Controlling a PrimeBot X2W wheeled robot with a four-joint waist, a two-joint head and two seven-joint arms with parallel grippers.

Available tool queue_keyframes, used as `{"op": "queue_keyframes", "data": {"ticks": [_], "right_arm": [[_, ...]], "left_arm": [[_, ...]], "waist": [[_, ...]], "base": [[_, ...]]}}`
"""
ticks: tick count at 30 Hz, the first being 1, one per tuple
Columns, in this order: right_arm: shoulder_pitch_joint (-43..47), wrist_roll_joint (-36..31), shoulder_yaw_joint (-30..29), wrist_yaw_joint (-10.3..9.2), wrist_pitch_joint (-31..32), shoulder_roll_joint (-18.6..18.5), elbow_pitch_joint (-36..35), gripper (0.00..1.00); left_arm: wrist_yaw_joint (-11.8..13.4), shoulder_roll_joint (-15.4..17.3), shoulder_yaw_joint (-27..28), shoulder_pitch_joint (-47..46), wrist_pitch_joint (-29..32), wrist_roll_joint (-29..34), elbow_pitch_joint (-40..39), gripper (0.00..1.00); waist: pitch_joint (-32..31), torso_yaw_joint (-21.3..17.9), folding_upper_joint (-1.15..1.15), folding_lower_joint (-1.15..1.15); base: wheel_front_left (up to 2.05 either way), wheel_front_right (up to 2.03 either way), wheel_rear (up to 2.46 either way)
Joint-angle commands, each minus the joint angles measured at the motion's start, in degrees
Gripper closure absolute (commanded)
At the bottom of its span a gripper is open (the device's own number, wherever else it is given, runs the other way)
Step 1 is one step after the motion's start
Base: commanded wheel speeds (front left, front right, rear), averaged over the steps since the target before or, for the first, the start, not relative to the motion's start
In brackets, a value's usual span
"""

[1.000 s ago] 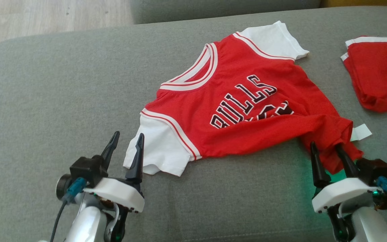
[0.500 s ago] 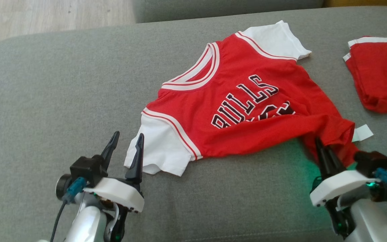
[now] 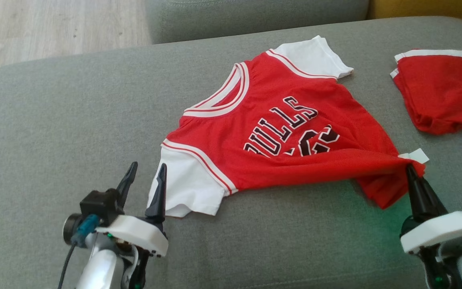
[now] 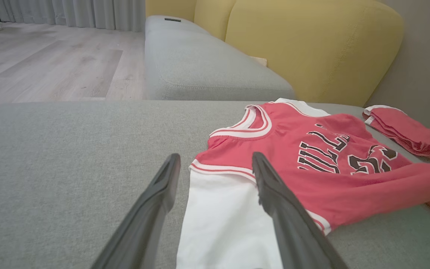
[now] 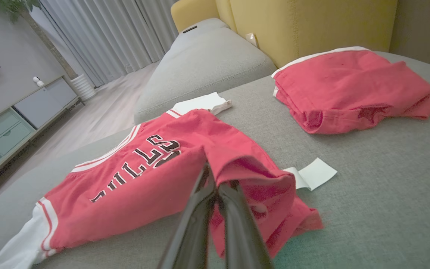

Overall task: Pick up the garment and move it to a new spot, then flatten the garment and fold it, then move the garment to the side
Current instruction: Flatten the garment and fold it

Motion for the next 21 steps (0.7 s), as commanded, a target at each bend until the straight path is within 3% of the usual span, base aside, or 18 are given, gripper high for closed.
{"op": "queue_keyframes", "data": {"ticks": [1, 14, 21], "right_arm": [[-1.1, 0.6, 0.5, -0.05, 0.6, -1.3, -3.0, 1.0], [1.6, 1.6, -1.0, -0.05, 5.7, 0.3, -9.6, 1.0], [1.3, 1.0, -0.7, -0.05, 6.3, 0.7, -9.7, 1.0]], "left_arm": [[-0.3, 0.5, 1.6, -1.0, -0.7, 0.5, -1.4, 0.0], [-2.2, 0.8, -0.4, -1.8, -0.7, 1.5, 10.0, 0.0], [-0.4, 0.8, -0.7, -4.9, -0.3, 1.9, 18.4, 0.0]], "waist": [[0.0, -0.1, 0.0, 0.0], [0.7, -0.1, 0.0, 0.0], [0.8, -0.8, 0.0, 0.0]], "base": [[0.0, 0.0, 0.0], [0.0, 0.0, 0.0], [0.0, 0.0, 0.0]]}}
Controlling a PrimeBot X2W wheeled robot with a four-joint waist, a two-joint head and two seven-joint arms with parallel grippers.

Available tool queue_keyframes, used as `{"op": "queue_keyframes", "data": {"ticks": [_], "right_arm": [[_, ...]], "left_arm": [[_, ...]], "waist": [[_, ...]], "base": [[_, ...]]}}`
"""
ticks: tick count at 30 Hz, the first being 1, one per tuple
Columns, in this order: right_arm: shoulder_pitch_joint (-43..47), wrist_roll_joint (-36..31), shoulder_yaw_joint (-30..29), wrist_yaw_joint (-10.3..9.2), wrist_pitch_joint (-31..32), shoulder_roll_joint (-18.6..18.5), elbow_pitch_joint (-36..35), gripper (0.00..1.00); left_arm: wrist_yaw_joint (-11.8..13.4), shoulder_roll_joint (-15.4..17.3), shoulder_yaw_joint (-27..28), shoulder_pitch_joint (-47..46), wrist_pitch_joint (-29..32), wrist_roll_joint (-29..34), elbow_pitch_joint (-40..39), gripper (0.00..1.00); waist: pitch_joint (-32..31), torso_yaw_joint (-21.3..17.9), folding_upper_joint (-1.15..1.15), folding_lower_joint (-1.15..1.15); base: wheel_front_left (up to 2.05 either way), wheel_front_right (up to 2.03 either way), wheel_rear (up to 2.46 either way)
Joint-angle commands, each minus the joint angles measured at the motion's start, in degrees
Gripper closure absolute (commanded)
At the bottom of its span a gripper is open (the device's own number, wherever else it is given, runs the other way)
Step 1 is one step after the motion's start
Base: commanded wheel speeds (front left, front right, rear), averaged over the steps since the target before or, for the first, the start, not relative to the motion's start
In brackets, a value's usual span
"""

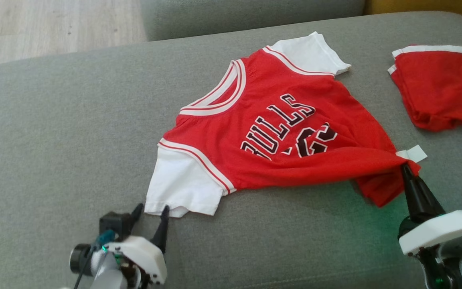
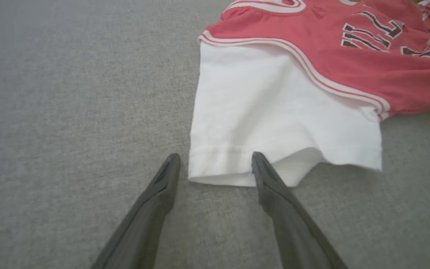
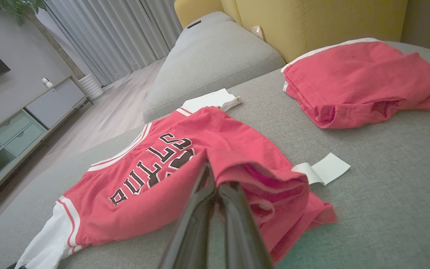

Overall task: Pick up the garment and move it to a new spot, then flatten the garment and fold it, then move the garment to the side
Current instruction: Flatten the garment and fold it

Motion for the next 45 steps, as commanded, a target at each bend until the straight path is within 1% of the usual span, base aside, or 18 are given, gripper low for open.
{"op": "queue_keyframes", "data": {"ticks": [1, 4, 8, 12, 18, 21, 28, 29, 30, 31, 35, 39, 42, 45], "right_arm": [[-1.3, -0.5, 1.0, -0.05, 0.2, -0.8, -2.2, 1.0], [-1.3, -0.6, 1.3, -0.05, 0.3, -0.8, -2.2, 1.0], [-1.3, -0.7, 1.4, -0.05, 0.4, -1.0, -2.2, 1.0], [-1.4, -0.7, 1.6, -0.05, 0.6, -1.0, -2.2, 1.0], [-1.4, -0.9, 2.0, -0.05, 0.9, -1.4, -2.0, 1.0], [-1.6, -0.9, 2.0, -0.05, 0.9, -1.4, -2.1, 1.0], [-1.9, -0.9, 2.1, -0.05, 1.0, -1.5, -2.0, 1.0], [-2.0, -1.0, 2.2, -0.05, 0.9, -1.4, -2.0, 1.0], [-2.2, -1.0, 2.2, -0.05, 0.9, -1.4, -1.9, 1.0], [-2.3, -1.0, 2.1, -0.05, 0.9, -1.4, -1.9, 1.0], [-2.8, -1.2, 2.2, -0.05, 0.8, -1.2, -1.6, 1.0], [-3.4, -1.3, 2.3, -0.05, 0.9, -1.3, -1.5, 1.0], [-4.3, -1.4, 2.8, -0.05, 1.0, -1.7, -1.6, 1.0], [-5.7, -1.5, 3.6, -0.05, 1.4, -2.3, -1.9, 1.0]], "left_arm": [[0.7, 0.6, 1.6, -3.0, -0.4, 0.1, -0.6, 0.0], [2.0, 0.5, 2.2, -3.9, -0.6, -0.3, 0.4, 0.0], [2.3, 0.5, 2.3, -4.4, -0.7, -0.8, 0.7, 0.0], [3.4, 0.4, 2.7, -4.7, -0.8, -1.0, 1.4, 0.0], [3.7, 0.4, 2.2, -5.6, -0.8, -1.0, 3.3, 0.0], [3.7, 0.4, 1.7, -6.2, -0.7, -1.1, 5.2, 0.0], [1.7, 0.4, -0.2, -7.6, 1.0, -1.3, 8.9, 0.0], [1.4, 0.4, -0.8, -7.8, 1.3, -1.0, 9.4, 0.09], [1.2, 0.4, -1.2, -8.0, 1.4, -0.9, 9.7, 0.73], [1.0, 0.4, -1.5, -8.1, 1.4, -0.8, 10.0, 1.0], [0.4, 0.7, -2.2, -9.3, 0.6, -0.8, 9.3, 1.0], [-0.3, 0.6, -1.6, -9.8, -0.4, -2.0, 5.6, 1.0], [-1.1, 0.7, -0.8, -10.0, -0.7, -3.0, 0.7, 1.0], [-1.5, 0.8, 1.1, -9.4, -0.8, -4.2, -6.9, 1.0]], "waist": [[0.1, -0.1, 0.0, 0.0], [0.0, -0.4, 0.0, 0.0], [0.0, -0.5, 0.0, 0.0], [0.1, -0.6, 0.0, 0.0], [0.4, -0.6, 0.0, 0.0], [0.6, -0.7, 0.0, 0.0], [0.9, -0.9, 0.0, 0.0], [0.9, -0.9, 0.0, 0.0], [1.0, -1.0, 0.0, 0.0], [1.0, -1.0, 0.0, 0.0], [0.9, -0.9, 0.0, 0.0], [0.8, -0.6, 0.0, 0.0], [0.7, -0.5, 0.0, 0.0], [0.4, -0.4, 0.0, 0.0]], "base": [[0.0, 0.0, 0.0], [0.0, 0.0, 0.0], [0.0, 0.0, 0.0], [0.0, 0.0, 0.0], [0.0, 0.0, 0.0], [0.0, 0.0, 0.0], [0.0, 0.0, 0.0], [0.0, 0.0, 0.0], [0.0, 0.0, 0.0], [0.0, 0.0, 0.0], [0.0, 0.0, 0.0], [0.0, 0.0, 0.0], [0.0, 0.0, 0.0], [0.0, 0.0, 0.0]]}}
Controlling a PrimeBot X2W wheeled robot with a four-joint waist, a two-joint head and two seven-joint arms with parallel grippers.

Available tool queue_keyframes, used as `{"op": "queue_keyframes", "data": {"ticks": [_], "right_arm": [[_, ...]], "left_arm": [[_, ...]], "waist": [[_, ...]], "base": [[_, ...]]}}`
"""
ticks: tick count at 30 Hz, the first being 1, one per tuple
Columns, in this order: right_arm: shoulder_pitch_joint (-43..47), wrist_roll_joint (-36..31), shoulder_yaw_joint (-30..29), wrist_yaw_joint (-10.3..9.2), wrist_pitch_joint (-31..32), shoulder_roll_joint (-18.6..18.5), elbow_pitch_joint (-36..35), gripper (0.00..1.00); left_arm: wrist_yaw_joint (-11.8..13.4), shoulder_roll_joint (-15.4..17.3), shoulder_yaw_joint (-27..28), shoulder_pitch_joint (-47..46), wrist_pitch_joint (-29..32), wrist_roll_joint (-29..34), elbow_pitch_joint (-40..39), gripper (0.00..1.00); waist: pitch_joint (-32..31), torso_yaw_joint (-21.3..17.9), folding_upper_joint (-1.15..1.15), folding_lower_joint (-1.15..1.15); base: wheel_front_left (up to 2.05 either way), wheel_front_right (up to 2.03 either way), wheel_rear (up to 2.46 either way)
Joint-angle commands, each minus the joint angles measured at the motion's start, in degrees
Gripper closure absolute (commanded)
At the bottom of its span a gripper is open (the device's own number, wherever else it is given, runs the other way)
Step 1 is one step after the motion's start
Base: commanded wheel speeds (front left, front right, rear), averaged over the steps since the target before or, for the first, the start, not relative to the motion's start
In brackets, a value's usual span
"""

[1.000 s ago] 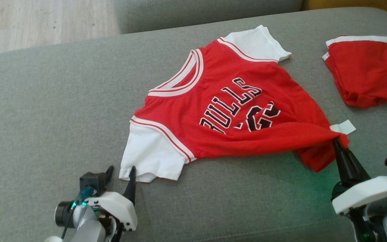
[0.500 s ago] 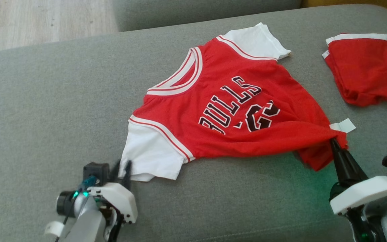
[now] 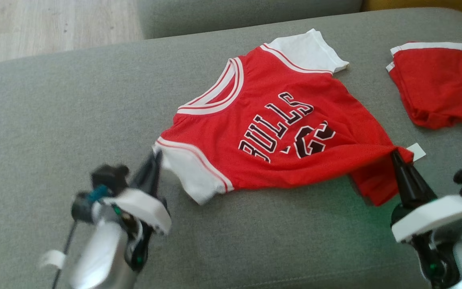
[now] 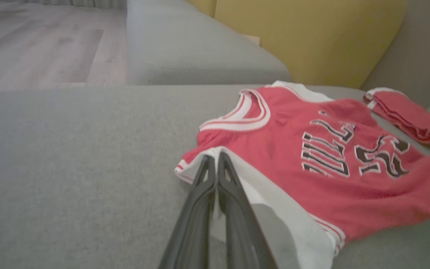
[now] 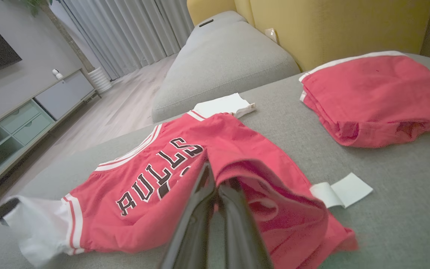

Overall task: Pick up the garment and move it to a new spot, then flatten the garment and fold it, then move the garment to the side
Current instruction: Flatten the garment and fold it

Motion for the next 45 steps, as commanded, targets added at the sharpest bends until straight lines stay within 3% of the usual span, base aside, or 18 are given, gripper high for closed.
{"op": "queue_keyframes", "data": {"ticks": [1, 8, 19, 23, 31, 39, 45], "right_arm": [[-2.9, -0.2, 1.4, -0.05, 0.3, -1.7, -2.2, 1.0], [-10.0, 2.2, 3.6, -0.05, 3.3, -3.3, -3.3, 1.0], [-33.7, 9.1, 5.2, -0.05, 11.0, -3.4, -1.1, 1.0], [-40.5, 9.8, 5.0, -0.05, 11.1, -2.4, 2.0, 1.0], [-41.0, 10.3, 3.9, -0.05, 12.8, -1.3, 2.8, 1.0], [-37.2, 7.7, 0.6, -0.05, 20.1, -0.5, -3.2, 1.0], [-43.8, 3.5, -3.3, -0.05, 23.6, 1.5, -1.4, 1.0]], "left_arm": [[-0.3, 0.7, 3.0, -0.9, -0.7, -0.9, -4.5, 1.0], [-1.1, 0.6, 8.1, -2.5, -0.8, -7.3, -16.1, 1.0], [-1.3, 3.2, 15.0, -19.6, 1.7, -21.8, -18.4, 1.0], [0.5, 4.7, 18.7, -25.4, 2.4, -24.4, -19.8, 1.0], [3.6, 5.7, 21.7, -26.0, 5.7, -27.1, -26.8, 1.0], [6.1, 8.9, 18.9, -22.2, 15.2, -25.7, -33.7, 1.0], [5.6, 11.5, 16.4, -30.0, 19.6, -24.5, -30.0, 1.0]], "waist": [[-0.2, 0.0, 0.0, 0.0], [-1.0, -0.2, 0.0, 0.0], [-4.8, -0.5, 0.0, 0.0], [-6.2, -0.4, 0.0, 0.0], [-7.3, 0.6, 0.0, 0.0], [-2.8, 0.8, 0.0, 0.0], [7.3, 0.9, 0.0, 0.0]], "base": [[0.0, 0.0, 0.0], [0.0, 0.0, 0.0], [0.0, 0.0, 0.0], [0.0, 0.0, 0.0], [0.0, 0.0, 0.0], [0.0, 0.0, 0.0], [0.0, 0.0, 0.0]]}}
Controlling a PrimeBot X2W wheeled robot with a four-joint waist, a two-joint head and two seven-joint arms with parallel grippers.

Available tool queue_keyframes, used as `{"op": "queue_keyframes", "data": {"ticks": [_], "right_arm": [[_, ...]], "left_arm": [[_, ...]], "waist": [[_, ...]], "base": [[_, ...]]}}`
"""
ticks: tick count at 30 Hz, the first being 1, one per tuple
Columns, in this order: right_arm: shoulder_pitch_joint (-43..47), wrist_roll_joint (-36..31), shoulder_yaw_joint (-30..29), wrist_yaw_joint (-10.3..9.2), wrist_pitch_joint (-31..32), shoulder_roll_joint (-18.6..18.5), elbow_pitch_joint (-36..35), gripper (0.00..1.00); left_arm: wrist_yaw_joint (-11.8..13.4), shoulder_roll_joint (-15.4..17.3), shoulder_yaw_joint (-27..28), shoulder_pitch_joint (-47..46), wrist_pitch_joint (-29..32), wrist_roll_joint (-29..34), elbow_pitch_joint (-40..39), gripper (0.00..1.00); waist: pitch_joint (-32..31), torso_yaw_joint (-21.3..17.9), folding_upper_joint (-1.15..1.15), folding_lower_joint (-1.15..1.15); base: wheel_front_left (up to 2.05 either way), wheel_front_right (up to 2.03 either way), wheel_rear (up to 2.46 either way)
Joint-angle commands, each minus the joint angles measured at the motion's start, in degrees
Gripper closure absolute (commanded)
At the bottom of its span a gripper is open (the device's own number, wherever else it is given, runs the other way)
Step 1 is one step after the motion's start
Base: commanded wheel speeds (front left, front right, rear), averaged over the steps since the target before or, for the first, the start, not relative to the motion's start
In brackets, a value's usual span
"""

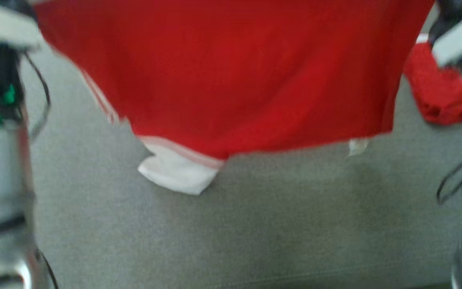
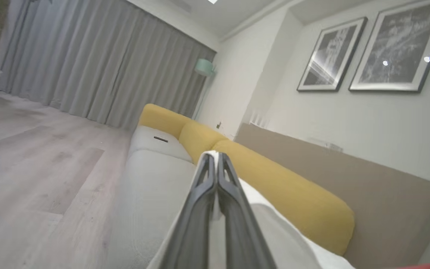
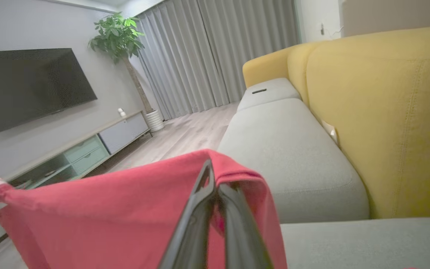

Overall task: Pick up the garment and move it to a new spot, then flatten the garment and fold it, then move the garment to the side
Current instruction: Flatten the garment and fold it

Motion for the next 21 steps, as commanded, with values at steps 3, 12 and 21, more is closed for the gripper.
{"op": "queue_keyframes", "data": {"ticks": [3, 12, 21], "right_arm": [[-13.3, -3.7, 0.5, -0.05, -1.3, 0.0, 2.4, 1.0], [-43.7, -11.4, 5.9, -0.05, -25.1, -3.9, 25.7, 1.0], [-48.0, -6.5, 14.3, -0.05, -39.1, -5.7, 38.7, 1.0]], "left_arm": [[-1.7, 5.3, -0.8, -14.6, 1.0, 3.2, 3.6, 1.0], [-4.8, 6.3, -3.6, -48.1, -11.6, 9.0, 27.2, 1.0], [-7.2, 3.4, -5.8, -51.3, -19.3, 8.2, 39.2, 1.0]], "waist": [[13.0, 0.0, 0.0, 0.0], [23.3, 1.9, 0.0, 0.0], [24.3, 4.0, 0.0, 0.0]], "base": [[0.0, 0.0, 0.0], [0.0, 0.0, 0.0], [0.0, 0.0, 0.0]]}}
